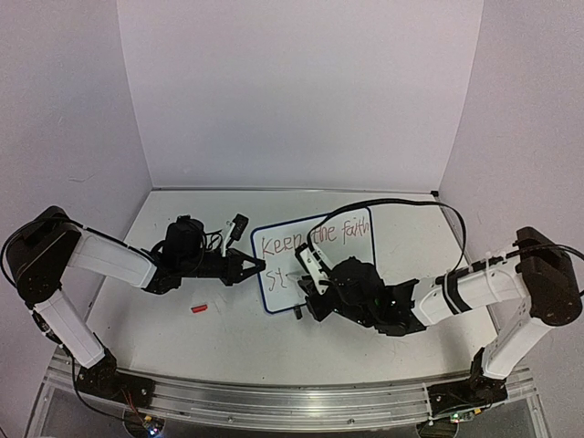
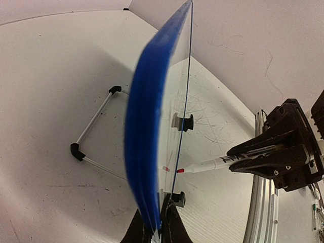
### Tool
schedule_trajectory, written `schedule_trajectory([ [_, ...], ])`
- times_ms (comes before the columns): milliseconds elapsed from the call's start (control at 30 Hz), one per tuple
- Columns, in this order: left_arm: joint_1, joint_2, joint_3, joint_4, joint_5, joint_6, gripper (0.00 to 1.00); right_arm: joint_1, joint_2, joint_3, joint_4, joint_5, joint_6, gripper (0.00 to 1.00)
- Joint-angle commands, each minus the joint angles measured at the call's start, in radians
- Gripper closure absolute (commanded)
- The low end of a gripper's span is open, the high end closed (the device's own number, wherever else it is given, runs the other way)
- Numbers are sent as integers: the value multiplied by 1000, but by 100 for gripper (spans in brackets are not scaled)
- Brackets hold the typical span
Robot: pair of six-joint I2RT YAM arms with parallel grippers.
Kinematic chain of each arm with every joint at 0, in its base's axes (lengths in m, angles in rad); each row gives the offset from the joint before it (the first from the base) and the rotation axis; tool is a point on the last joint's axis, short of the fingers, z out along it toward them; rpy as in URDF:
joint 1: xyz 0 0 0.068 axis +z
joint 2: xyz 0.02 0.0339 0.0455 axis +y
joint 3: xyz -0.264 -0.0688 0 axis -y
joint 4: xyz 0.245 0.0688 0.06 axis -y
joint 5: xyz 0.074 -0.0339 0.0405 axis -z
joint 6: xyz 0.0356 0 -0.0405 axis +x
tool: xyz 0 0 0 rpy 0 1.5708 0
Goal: Write a sentence on the whiteboard
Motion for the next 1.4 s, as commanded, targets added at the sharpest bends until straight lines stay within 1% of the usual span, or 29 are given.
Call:
schedule_trajectory([
  [0, 24, 15, -6, -74, -212, 49, 100, -1, 6, 47, 21, 33, 10, 100],
  [500, 24, 20, 2, -76, -207, 56, 100, -1, 39, 75, -6, 45, 16, 100],
  [833, 24, 20, 6, -77, -208, 58, 100, -1, 23, 66, -69, 77, 39, 100],
  [1367, 24, 24, 12, -85, -209, 66, 100, 1, 27, 28, -116, 23, 89, 100],
])
